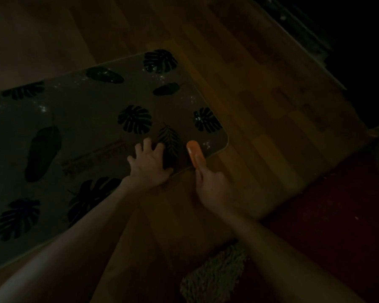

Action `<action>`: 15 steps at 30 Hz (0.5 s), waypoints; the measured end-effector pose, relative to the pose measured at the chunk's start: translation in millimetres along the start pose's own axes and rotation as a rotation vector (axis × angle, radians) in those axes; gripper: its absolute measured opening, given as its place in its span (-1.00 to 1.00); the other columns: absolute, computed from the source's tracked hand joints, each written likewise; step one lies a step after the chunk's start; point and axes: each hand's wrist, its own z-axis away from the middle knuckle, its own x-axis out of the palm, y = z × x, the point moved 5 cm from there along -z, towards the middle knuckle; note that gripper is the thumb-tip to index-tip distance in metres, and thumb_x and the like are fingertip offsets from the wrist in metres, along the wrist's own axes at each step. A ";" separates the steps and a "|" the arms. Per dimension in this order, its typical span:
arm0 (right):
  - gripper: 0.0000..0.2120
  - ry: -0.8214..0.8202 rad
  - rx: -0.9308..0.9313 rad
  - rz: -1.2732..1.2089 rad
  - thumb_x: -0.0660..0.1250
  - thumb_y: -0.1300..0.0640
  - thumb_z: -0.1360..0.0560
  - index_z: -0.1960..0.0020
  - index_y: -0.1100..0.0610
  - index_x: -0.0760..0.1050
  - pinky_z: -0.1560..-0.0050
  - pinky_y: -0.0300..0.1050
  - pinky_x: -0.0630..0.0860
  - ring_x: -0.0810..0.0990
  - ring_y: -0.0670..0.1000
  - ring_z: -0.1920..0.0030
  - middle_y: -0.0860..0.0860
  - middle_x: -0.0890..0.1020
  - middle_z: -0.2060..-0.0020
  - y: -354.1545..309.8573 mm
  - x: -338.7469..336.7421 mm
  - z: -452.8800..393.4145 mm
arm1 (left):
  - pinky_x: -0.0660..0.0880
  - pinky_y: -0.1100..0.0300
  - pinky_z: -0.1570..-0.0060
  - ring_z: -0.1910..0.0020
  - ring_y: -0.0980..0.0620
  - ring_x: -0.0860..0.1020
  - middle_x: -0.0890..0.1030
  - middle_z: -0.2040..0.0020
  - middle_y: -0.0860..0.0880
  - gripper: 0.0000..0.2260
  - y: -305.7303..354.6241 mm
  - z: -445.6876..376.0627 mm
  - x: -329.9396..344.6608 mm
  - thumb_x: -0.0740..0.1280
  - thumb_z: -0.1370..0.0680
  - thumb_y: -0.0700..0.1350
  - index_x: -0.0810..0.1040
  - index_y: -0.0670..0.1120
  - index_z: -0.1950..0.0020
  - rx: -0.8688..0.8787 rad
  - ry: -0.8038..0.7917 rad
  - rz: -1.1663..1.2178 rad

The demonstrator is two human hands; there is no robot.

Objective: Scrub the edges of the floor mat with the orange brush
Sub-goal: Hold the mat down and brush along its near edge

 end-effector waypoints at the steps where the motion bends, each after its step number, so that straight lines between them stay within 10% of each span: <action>1: -0.47 0.003 0.001 -0.020 0.05 -0.05 -0.69 -0.62 -0.19 -0.04 0.28 -0.05 0.36 0.47 0.10 0.32 0.15 0.60 0.21 5.3 0.8 3.3 | 0.22 -0.42 -0.34 -0.50 -0.26 0.06 0.02 -0.54 -0.10 -0.28 11.0 -3.3 4.0 0.38 -0.48 0.26 0.16 0.12 -0.53 0.062 -0.011 -0.031; 6: -0.45 0.078 -0.023 -0.012 0.05 -0.09 -0.68 -0.62 -0.19 -0.06 0.36 -0.10 0.39 0.43 -0.01 0.42 0.06 0.51 0.32 28.1 -14.6 -24.8 | 0.19 -0.52 -0.29 -0.52 -0.33 -0.06 -0.06 -0.55 -0.09 -0.21 32.5 -13.2 17.7 0.31 -0.48 0.37 -0.06 0.23 -0.56 0.022 -0.123 -0.163; 10: -0.44 0.212 0.052 -0.047 0.02 -0.11 -0.67 -0.62 -0.18 -0.09 -0.13 0.14 0.56 0.64 0.18 0.05 0.22 0.64 -0.03 66.0 -40.7 -48.1 | 0.19 -0.53 -0.29 -0.52 -0.34 -0.05 -0.05 -0.54 -0.09 -0.19 30.9 -14.3 16.0 0.35 -0.46 0.35 -0.04 0.23 -0.55 0.017 -0.114 -0.134; 15: -0.41 0.122 0.040 0.040 0.04 -0.02 -0.67 -0.61 -0.17 -0.15 0.12 0.10 0.59 0.57 0.14 0.30 0.21 0.64 0.15 40.8 -29.9 -40.3 | 0.18 -0.52 -0.30 -0.51 -0.33 -0.05 -0.04 -0.54 -0.10 -0.19 31.7 -14.3 18.1 0.35 -0.45 0.36 -0.03 0.23 -0.55 0.006 -0.100 -0.153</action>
